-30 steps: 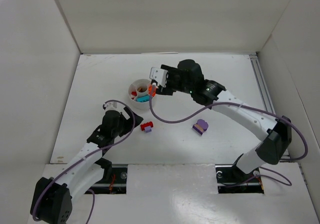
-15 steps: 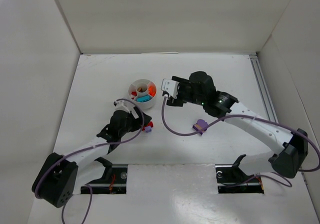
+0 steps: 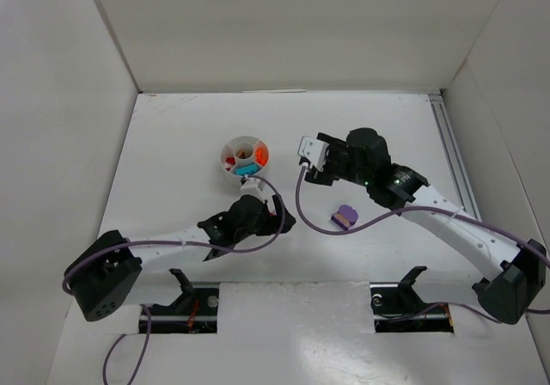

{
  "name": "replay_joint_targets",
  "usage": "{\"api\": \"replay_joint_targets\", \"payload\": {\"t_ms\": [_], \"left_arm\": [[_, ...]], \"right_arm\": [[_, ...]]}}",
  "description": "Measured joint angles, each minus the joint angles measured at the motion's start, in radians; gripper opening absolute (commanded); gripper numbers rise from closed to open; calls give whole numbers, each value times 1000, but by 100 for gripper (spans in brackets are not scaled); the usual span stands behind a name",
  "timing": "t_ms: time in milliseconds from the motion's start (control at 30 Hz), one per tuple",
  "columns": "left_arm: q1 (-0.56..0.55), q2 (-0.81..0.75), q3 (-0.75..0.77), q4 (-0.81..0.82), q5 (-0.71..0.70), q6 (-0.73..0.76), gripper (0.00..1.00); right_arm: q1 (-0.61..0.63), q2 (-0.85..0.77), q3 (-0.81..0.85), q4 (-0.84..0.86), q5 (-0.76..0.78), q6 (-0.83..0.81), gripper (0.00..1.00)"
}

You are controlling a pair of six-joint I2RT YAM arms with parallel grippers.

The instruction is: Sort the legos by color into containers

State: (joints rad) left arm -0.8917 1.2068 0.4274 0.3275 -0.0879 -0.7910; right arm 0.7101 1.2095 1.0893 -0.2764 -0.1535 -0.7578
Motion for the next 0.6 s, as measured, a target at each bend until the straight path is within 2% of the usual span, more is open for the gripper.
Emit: {"api": "replay_joint_targets", "payload": {"t_ms": [167,367,600], "left_arm": [[-17,48,64,-85,-87,-23,81],[-24,65,90,-216,-171,-87,81],[-95,138,175,-287,-243,-138,80]], "right_arm": [[-26,-21,-27,-3,-3,1,68],[-51,-39,-47,-5,-3,3,69],[-69,-40,-60,-7,-3,3,69]]}}
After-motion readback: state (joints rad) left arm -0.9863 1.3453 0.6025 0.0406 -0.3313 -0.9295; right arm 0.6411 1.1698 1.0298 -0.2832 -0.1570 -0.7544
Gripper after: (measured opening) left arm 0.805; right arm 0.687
